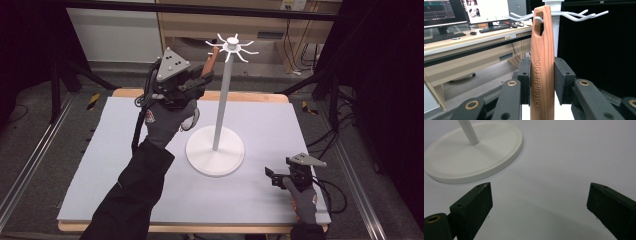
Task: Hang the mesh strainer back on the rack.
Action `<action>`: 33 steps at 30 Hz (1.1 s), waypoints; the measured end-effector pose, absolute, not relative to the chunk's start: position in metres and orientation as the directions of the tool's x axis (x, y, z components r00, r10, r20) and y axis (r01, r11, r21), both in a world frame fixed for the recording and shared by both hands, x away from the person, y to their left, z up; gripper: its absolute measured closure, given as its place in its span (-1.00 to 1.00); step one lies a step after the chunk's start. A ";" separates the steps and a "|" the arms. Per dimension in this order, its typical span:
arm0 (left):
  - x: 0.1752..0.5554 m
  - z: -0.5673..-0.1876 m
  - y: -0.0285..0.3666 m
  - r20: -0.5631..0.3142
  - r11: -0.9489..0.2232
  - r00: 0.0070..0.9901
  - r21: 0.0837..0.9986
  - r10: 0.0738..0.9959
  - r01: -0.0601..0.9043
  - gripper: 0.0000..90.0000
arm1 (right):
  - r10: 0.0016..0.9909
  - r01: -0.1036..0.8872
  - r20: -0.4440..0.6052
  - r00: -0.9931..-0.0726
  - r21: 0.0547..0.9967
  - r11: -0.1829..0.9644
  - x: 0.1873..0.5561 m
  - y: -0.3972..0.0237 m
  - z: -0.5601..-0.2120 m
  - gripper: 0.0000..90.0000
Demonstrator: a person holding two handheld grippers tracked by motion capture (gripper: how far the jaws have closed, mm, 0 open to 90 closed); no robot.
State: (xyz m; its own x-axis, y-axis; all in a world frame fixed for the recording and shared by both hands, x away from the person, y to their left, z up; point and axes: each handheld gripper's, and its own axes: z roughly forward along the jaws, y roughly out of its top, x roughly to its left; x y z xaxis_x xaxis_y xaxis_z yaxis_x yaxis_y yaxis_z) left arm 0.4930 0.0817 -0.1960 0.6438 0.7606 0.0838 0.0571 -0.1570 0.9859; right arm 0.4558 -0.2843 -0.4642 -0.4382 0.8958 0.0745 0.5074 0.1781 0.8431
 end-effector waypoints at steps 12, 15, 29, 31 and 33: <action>0.497 -0.200 0.079 0.099 -0.172 0.638 0.984 0.764 0.053 0.54 | 0.894 0.512 0.083 -0.441 0.841 0.174 0.456 -0.283 -0.465 -0.85; 0.498 -0.201 0.078 0.098 -0.173 0.640 0.983 0.762 0.055 0.54 | 0.893 0.512 0.083 -0.443 0.841 0.175 0.456 -0.283 -0.465 -0.85; 0.492 -0.202 0.097 0.081 -0.150 0.660 0.988 0.747 0.047 0.15 | 0.895 0.515 0.073 -0.441 0.837 0.186 0.457 -0.283 -0.466 -0.85; 0.490 -0.204 0.102 0.066 -0.138 0.669 0.989 0.740 0.056 0.07 | 0.895 0.515 0.072 -0.440 0.837 0.186 0.457 -0.283 -0.466 -0.85; 0.487 -0.206 0.107 0.045 -0.132 0.666 0.988 0.744 0.082 0.01 | 0.896 0.516 0.071 -0.439 0.836 0.187 0.457 -0.283 -0.466 -0.85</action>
State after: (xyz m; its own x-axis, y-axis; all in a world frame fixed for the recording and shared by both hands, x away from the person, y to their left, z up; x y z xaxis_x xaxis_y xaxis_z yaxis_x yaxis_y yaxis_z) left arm 0.4872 0.1073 -0.2064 0.6664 0.7443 0.0446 0.0818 -0.1324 0.9878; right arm 0.4569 -0.2830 -0.4660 -0.4389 0.8958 0.0706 0.5162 0.1871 0.8358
